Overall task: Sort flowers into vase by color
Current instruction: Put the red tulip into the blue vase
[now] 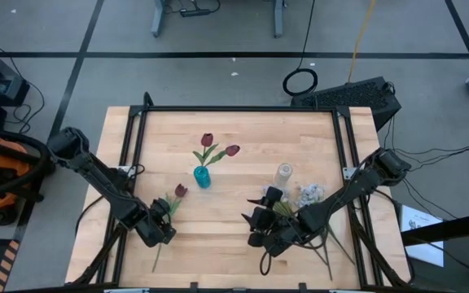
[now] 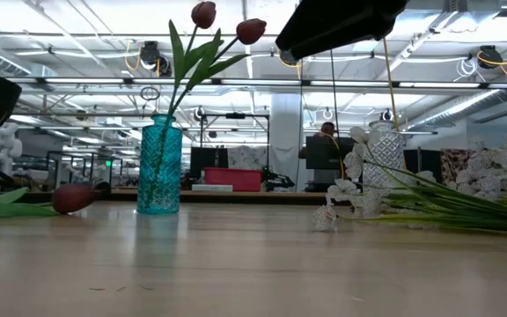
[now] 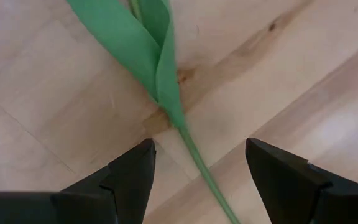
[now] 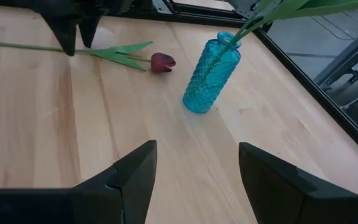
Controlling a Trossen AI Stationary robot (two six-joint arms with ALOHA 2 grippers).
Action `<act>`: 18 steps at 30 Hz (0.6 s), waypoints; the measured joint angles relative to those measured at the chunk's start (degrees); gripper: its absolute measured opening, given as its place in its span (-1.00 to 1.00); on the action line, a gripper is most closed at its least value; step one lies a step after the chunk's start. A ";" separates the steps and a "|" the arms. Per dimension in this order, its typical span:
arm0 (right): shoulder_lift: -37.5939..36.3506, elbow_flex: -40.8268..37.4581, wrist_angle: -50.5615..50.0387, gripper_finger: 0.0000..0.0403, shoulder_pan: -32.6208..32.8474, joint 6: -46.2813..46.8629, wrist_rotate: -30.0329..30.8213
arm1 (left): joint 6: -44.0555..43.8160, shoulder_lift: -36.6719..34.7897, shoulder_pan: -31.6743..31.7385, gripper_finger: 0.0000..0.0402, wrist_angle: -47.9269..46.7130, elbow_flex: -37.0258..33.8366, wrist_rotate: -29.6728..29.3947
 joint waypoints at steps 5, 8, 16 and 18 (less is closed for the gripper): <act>0.01 0.00 0.23 0.08 -0.98 -0.02 -0.06 | -0.13 0.88 0.49 0.23 0.15 0.16 -0.16; 0.01 0.00 0.58 0.08 -1.46 -0.01 -0.07 | 0.14 0.95 0.87 0.12 0.03 0.14 -0.15; 0.01 0.00 0.66 0.08 -1.81 -0.04 -0.09 | 0.13 1.10 0.94 -0.30 -0.96 -0.01 -0.24; 0.01 0.00 0.64 0.08 -1.80 -0.07 -0.08 | -1.30 1.10 1.19 -0.39 -1.22 -0.05 -0.16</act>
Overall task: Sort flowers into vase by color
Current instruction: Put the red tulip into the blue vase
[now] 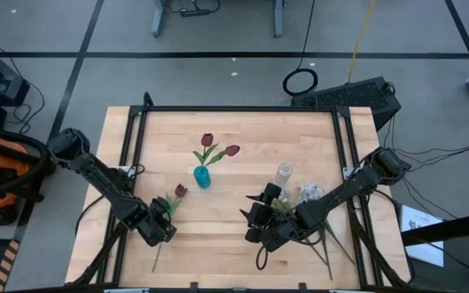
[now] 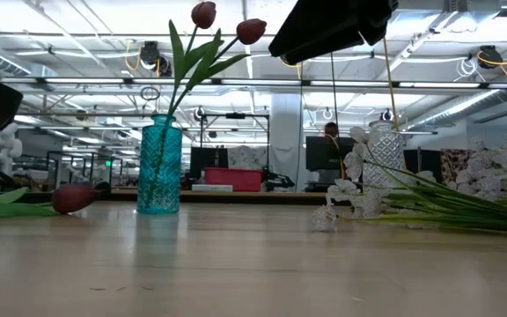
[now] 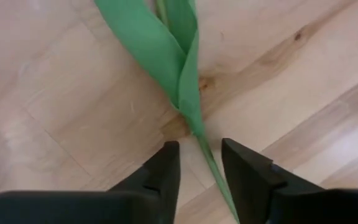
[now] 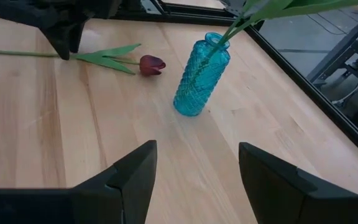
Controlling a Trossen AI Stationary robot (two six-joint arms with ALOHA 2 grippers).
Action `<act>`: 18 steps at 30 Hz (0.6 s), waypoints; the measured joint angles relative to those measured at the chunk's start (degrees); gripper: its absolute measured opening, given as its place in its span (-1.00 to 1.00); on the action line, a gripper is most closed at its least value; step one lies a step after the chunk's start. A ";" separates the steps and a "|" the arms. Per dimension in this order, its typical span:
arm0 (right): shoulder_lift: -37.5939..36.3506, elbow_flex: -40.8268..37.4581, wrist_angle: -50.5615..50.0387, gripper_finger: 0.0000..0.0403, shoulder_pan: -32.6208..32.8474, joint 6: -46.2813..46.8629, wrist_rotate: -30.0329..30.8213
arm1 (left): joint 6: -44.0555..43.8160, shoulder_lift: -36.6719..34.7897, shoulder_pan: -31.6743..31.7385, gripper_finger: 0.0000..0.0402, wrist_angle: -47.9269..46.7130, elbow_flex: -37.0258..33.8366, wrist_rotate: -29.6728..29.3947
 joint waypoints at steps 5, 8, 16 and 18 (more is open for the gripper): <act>0.00 0.00 0.00 0.08 -0.01 -0.85 -0.02 | -1.76 0.40 0.92 -0.57 -0.04 -0.04 0.41; 0.02 0.00 0.00 0.08 -0.01 -1.48 -0.03 | -1.75 1.27 1.72 -0.66 0.11 0.06 0.77; 0.02 0.00 0.00 0.08 -0.08 -2.12 -0.01 | -1.31 2.36 4.06 -0.91 0.56 0.14 2.75; 0.02 0.00 -0.01 0.08 -0.08 -2.12 -0.02 | -1.27 2.36 4.27 -0.96 0.52 0.12 3.36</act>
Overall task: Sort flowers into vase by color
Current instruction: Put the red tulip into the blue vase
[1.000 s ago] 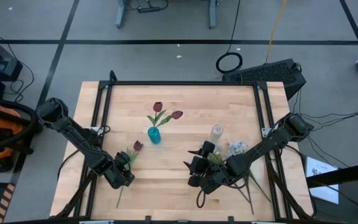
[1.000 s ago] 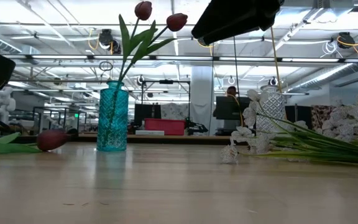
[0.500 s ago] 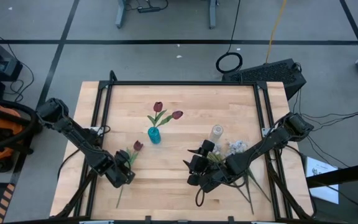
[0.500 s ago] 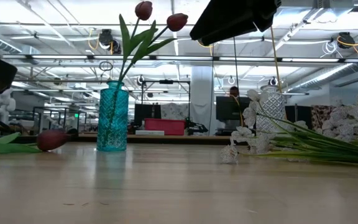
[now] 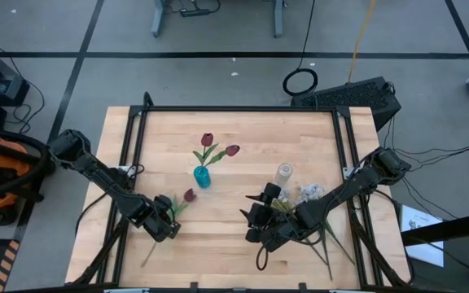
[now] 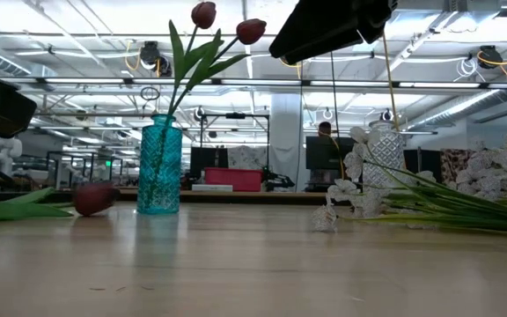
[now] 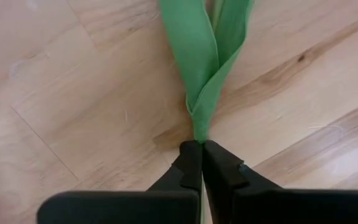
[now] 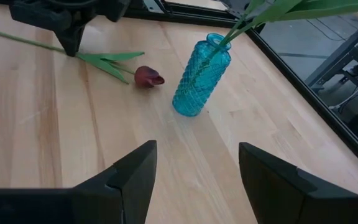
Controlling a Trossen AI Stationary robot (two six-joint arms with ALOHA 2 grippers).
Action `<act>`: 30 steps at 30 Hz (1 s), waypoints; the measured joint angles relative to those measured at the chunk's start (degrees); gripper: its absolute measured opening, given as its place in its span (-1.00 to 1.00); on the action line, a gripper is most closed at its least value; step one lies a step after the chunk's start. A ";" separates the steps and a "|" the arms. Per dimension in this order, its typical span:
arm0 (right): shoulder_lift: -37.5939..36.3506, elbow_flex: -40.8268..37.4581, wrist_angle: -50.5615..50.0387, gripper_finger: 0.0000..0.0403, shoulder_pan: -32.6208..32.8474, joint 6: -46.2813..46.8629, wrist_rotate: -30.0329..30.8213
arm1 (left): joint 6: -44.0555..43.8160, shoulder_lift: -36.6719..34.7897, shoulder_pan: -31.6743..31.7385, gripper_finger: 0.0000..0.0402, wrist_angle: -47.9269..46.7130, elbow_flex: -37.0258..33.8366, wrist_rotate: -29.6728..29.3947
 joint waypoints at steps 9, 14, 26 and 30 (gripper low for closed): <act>0.00 0.00 -0.01 0.08 0.00 0.00 -0.23 | 5.28 -2.20 0.04 -0.98 -0.51 0.17 0.91; 0.00 0.00 0.26 0.08 0.00 0.32 -0.21 | 10.96 -4.26 0.00 -0.98 -0.29 1.60 0.82; 0.00 0.00 0.57 0.08 1.17 6.35 -4.55 | 28.20 -6.97 0.00 -0.98 -0.21 8.20 -9.90; 0.02 0.00 1.76 0.08 2.39 8.80 -4.54 | 34.86 -8.06 0.00 -0.98 -0.26 10.93 -17.33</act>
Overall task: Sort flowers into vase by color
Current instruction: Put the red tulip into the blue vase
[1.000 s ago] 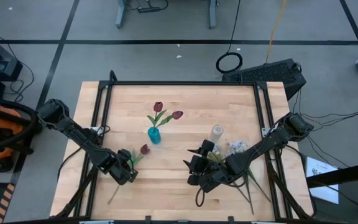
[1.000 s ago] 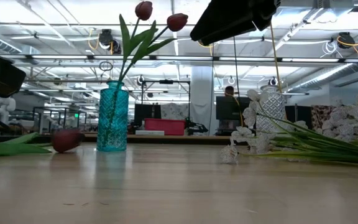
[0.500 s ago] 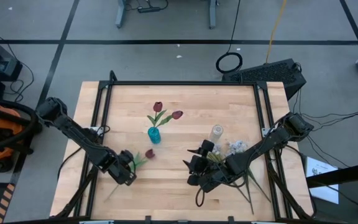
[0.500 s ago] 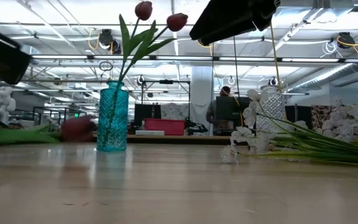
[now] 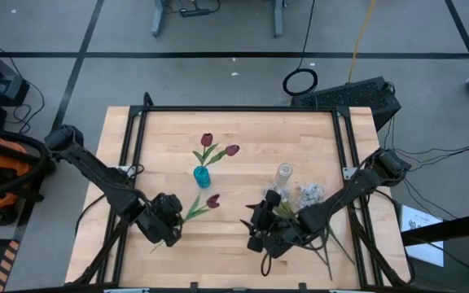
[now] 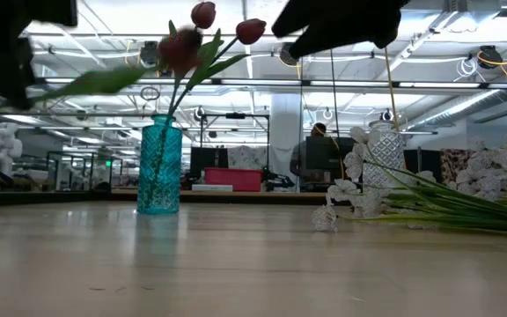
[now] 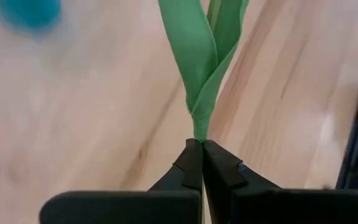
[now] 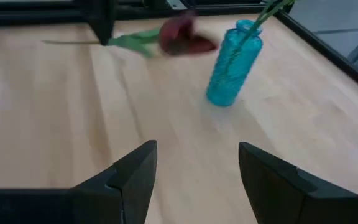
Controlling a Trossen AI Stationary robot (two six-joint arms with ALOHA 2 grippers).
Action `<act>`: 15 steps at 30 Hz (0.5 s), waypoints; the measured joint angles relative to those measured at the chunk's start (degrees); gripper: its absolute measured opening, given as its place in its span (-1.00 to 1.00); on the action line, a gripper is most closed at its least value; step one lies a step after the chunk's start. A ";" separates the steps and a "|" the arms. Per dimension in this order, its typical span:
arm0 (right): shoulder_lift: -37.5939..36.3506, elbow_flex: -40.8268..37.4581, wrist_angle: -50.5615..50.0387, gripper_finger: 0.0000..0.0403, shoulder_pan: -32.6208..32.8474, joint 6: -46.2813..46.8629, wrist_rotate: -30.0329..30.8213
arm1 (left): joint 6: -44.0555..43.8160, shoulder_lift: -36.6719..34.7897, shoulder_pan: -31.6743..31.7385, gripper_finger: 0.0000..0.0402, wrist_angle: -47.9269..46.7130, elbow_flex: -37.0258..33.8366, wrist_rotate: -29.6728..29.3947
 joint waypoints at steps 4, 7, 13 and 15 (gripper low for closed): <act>1.99 0.04 6.01 0.08 1.12 0.46 0.17 | 5.75 -0.83 -0.02 -0.98 0.53 2.08 -7.10; 4.55 0.04 12.80 0.08 1.48 -0.74 0.00 | 11.37 -0.87 0.00 -0.98 3.69 3.07 -10.42; 10.91 0.02 26.42 0.08 1.29 -3.37 -0.25 | 23.28 -0.90 0.83 -0.98 14.41 3.26 -16.02; 12.65 0.02 30.92 0.08 1.24 -4.58 -0.23 | 26.39 -0.90 1.65 -0.98 17.90 3.26 -17.03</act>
